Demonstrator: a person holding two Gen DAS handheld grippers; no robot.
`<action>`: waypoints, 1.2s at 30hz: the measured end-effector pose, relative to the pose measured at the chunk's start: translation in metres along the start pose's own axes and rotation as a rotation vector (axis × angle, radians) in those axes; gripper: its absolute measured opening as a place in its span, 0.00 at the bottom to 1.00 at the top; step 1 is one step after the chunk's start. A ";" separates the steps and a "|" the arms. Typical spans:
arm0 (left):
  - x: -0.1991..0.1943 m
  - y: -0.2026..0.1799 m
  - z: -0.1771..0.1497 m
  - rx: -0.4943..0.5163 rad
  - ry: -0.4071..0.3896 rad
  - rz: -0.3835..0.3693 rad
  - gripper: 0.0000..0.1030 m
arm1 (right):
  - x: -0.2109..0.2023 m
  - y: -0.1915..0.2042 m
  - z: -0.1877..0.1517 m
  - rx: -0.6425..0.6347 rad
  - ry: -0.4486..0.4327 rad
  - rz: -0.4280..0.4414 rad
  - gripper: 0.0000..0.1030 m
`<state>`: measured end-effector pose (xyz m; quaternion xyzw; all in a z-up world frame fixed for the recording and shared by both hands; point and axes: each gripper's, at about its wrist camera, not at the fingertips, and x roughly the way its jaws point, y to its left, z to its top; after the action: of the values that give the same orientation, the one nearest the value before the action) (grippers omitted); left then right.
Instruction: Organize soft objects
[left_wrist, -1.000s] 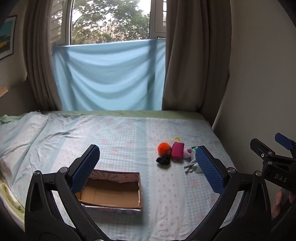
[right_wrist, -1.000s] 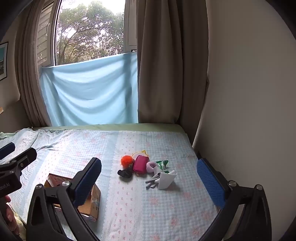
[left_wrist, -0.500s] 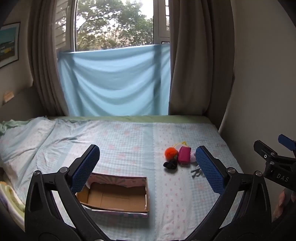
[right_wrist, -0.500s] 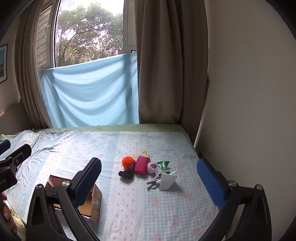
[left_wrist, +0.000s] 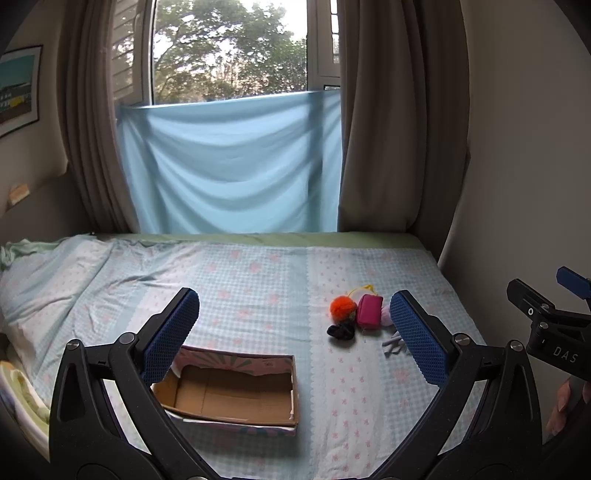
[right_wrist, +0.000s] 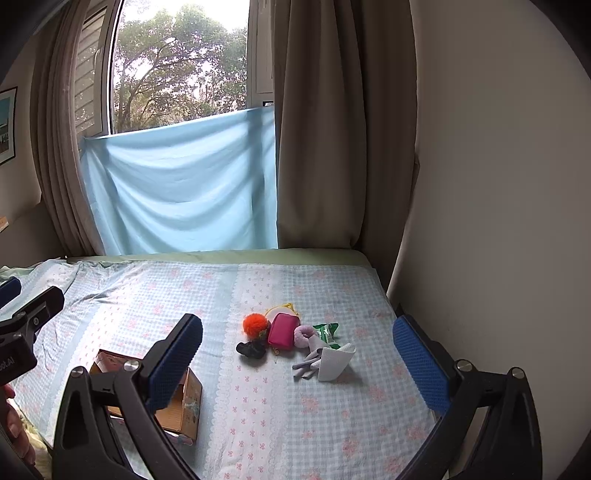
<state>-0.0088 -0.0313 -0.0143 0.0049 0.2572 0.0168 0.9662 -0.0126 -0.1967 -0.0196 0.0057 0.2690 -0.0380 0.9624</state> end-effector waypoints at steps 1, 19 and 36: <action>-0.001 0.002 0.002 0.001 0.001 -0.003 1.00 | 0.000 0.001 -0.001 -0.001 0.000 0.000 1.00; -0.008 0.019 0.014 -0.014 0.008 -0.028 1.00 | 0.002 -0.001 0.001 0.002 -0.001 0.000 1.00; -0.013 0.023 0.016 -0.008 0.002 -0.045 1.00 | -0.001 0.000 0.003 -0.006 -0.008 0.004 1.00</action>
<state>-0.0122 -0.0091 0.0067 -0.0047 0.2580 -0.0041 0.9661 -0.0117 -0.1964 -0.0167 0.0031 0.2652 -0.0351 0.9636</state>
